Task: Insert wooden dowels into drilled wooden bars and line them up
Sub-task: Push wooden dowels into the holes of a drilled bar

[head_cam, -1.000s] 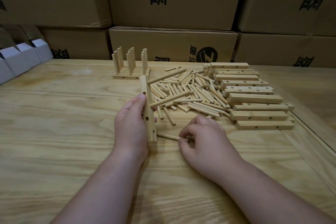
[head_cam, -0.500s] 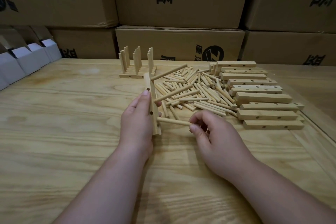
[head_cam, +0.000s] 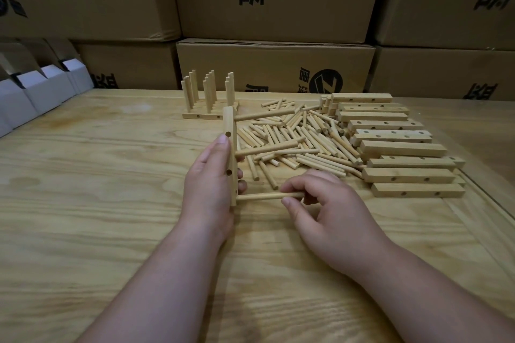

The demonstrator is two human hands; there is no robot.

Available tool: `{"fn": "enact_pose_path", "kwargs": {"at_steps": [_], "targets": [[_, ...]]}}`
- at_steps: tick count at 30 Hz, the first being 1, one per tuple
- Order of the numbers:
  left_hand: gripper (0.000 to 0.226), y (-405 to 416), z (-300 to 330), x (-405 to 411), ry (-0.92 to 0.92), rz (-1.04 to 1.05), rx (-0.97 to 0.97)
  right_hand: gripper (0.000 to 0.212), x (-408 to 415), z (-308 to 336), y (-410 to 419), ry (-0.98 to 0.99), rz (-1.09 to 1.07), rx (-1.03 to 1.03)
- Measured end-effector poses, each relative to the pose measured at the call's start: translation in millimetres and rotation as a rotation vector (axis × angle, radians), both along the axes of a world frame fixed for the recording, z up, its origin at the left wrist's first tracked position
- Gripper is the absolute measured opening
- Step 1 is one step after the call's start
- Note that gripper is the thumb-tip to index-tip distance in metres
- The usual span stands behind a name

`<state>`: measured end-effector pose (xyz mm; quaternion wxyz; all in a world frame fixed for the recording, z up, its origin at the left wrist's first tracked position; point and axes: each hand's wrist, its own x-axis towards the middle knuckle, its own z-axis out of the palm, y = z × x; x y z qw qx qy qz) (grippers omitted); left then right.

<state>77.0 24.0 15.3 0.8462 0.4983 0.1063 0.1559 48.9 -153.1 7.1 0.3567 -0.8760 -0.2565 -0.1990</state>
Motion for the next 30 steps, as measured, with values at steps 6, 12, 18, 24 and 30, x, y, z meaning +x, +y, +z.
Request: {"fn": "enact_pose_path", "kwargs": {"at_steps": [6,12,18,24,30], "targets": [[0.018,-3.4,0.1,-1.2,-0.028,-0.120,-0.093,0.014,0.3,-0.9,0.2,0.043,0.056,0.024],[0.028,-8.9,0.2,-2.8,0.013,-0.243,-0.129,0.018,-1.3,-2.0,1.3,0.039,0.072,0.044],[0.033,-9.6,0.0,-2.8,0.032,-0.291,-0.111,0.016,-1.9,-2.0,2.6,0.020,0.054,0.059],[0.033,-8.5,-1.0,-3.5,0.049,-0.347,-0.079,0.012,-2.8,-2.9,2.1,0.019,0.040,0.089],[0.034,-10.2,0.0,-3.6,0.086,-0.340,-0.090,0.014,-2.6,-1.2,3.2,0.014,0.041,0.092]]}}
